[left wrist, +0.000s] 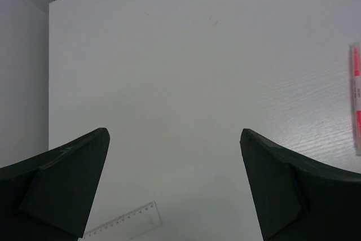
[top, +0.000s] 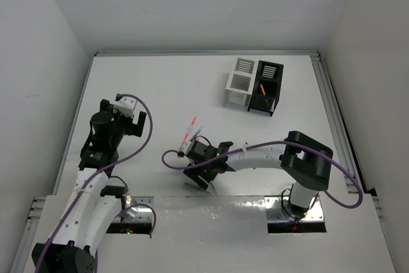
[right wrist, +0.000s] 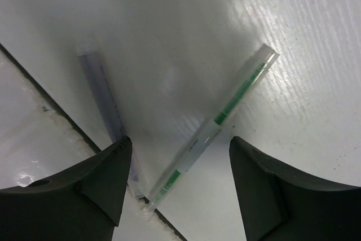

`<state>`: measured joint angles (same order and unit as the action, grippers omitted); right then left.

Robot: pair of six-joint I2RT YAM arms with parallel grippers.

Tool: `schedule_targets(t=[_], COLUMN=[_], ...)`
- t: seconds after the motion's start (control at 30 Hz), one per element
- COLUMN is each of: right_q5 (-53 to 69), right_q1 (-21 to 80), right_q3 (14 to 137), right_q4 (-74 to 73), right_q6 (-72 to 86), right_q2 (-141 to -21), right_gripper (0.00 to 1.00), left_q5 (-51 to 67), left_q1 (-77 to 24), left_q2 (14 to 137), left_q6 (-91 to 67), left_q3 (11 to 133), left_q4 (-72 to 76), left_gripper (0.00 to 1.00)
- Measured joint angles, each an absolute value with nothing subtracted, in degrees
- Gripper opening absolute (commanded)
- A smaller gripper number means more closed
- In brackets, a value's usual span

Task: Sort the stationery into containers
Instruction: Move the pen to the center of the board.

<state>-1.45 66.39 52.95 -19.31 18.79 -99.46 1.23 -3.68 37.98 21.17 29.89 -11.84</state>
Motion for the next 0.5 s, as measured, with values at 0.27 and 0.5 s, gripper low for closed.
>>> schedule_targets(t=[0.27, 0.5], right_q5=[-2.7, -4.6], right_q1=[68.8, 71.4], right_q3=[51.8, 51.8], right_q4=[-17.8, -17.6], right_q6=[19.2, 21.0], right_q2=[-96.6, -99.4], right_gripper=[0.81, 0.97], left_q5=[1.3, 1.0], left_q1=[-4.5, -6.2], left_q2=[38.0, 37.7], left_q6=[21.3, 22.1], left_q3=[29.8, 28.4], left_q4=[-11.7, -11.4], left_gripper=[1.00, 1.00])
